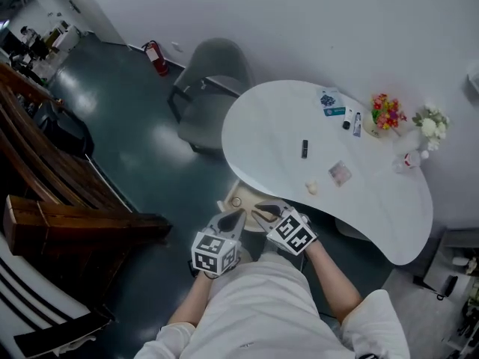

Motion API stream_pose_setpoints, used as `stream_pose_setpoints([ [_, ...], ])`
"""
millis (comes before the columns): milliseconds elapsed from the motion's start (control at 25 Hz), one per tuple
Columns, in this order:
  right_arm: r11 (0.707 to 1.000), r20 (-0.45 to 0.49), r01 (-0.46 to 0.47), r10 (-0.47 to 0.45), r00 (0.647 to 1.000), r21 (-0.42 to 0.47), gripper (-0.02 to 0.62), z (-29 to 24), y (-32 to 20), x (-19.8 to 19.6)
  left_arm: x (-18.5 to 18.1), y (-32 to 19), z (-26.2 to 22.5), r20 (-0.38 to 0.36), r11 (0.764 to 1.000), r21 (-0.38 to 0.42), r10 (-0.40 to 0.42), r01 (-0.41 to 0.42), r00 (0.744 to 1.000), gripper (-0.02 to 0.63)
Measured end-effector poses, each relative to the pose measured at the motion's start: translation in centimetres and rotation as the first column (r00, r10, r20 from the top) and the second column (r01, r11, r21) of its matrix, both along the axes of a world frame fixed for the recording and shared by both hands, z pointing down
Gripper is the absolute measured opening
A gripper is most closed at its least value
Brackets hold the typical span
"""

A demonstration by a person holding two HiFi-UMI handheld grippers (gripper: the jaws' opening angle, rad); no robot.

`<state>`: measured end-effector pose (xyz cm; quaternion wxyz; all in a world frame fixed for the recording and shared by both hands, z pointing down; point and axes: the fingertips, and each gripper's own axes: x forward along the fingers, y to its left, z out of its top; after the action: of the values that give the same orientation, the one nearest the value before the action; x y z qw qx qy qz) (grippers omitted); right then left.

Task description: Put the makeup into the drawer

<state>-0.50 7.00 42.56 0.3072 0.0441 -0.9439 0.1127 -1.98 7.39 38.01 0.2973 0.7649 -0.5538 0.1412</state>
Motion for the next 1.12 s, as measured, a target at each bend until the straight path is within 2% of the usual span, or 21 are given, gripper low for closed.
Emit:
stream_pose_setpoints([
  [160,0.997,0.042,-0.081,0.08,0.996,0.016,0.018,-1.8,-0.8,1.6,1.0,-0.8,-0.4,0.006,1.0,0.019,-0.003,0.003,1.0,0.009],
  [320,0.989,0.087,-0.151,0.149,0.985,0.01,0.014,-2.9,-0.6,3.4,2.1,-1.5,-1.0,0.011,0.999,0.038,0.004,-0.005,1.0,0.009],
  [560,0.957,0.134,-0.291,0.289,0.948,-0.005,0.012,-3.4,-0.7,6.3,4.1,-1.9,-0.7,-0.004,0.999,0.049,0.025,-0.024,1.0,0.009],
  [680,0.95,0.124,-0.31,0.31,0.943,-0.02,0.012,-3.0,-0.4,7.4,5.2,-2.1,-0.6,-0.017,0.998,0.045,0.036,-0.035,0.999,0.009],
  [960,0.934,0.12,-0.356,0.357,0.927,-0.03,0.012,-2.7,-0.5,9.4,7.3,-2.0,-0.6,0.018,0.995,0.049,0.084,-0.085,0.996,0.009],
  [1120,0.928,0.125,-0.37,0.371,0.92,-0.037,0.012,-2.7,-0.2,10.0,7.9,-1.4,-0.5,0.011,0.995,0.049,0.089,-0.089,0.996,0.009],
])
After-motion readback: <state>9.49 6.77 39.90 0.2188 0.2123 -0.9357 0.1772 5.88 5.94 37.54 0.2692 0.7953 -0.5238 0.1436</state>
